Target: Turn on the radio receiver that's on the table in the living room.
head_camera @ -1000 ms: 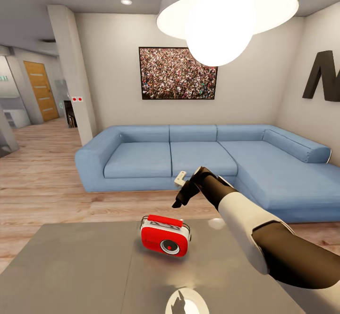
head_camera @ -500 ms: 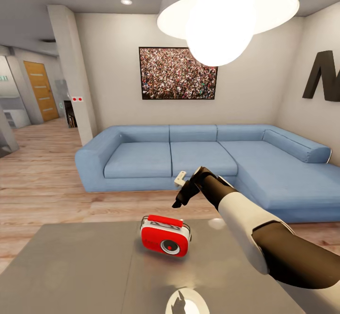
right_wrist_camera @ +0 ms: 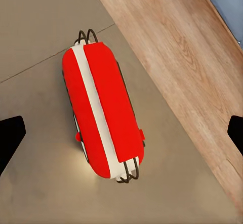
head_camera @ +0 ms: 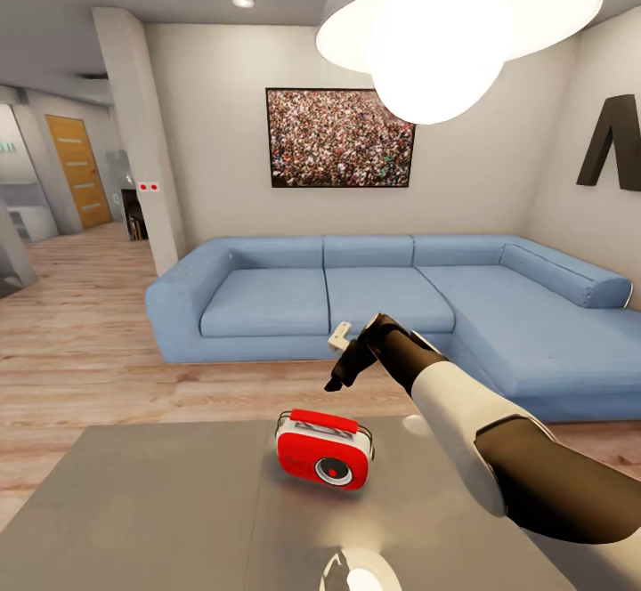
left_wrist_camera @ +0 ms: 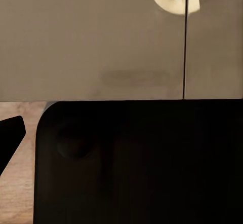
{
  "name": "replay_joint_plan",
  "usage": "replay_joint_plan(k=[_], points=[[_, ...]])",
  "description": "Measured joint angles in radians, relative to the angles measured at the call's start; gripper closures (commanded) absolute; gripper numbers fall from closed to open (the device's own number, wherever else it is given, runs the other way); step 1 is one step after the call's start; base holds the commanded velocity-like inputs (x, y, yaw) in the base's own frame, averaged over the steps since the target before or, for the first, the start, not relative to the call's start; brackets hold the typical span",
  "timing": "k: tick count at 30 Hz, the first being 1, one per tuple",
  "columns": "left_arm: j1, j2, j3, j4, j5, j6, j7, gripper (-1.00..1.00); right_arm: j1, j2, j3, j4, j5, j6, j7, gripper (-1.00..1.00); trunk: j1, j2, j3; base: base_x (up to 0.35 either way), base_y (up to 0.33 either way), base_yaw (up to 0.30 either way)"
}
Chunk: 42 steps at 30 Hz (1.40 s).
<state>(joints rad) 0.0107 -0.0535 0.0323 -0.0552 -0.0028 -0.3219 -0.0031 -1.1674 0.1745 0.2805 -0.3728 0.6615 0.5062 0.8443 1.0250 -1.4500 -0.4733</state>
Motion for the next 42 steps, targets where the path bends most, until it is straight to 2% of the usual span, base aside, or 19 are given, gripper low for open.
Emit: replay_joint_plan(k=[17,27,42], points=[[0.000,0.004,0.001,0.000,0.001,0.000,0.000,-1.00,0.000,0.000,0.000,0.000,0.000,0.000,0.000,-1.00,0.000,0.000,0.000,0.000,0.003,0.000],[0.000,0.006,0.003,0.000,0.005,0.000,0.000,-1.00,0.000,0.000,0.000,0.000,0.000,0.000,-0.001,-1.00,0.000,0.000,0.000,0.000,0.186,0.000],[0.000,0.006,0.003,0.000,0.004,-0.002,0.000,-1.00,0.000,0.000,0.000,0.000,0.000,0.000,-0.001,-1.00,0.000,0.000,0.000,0.000,0.019,0.000]])
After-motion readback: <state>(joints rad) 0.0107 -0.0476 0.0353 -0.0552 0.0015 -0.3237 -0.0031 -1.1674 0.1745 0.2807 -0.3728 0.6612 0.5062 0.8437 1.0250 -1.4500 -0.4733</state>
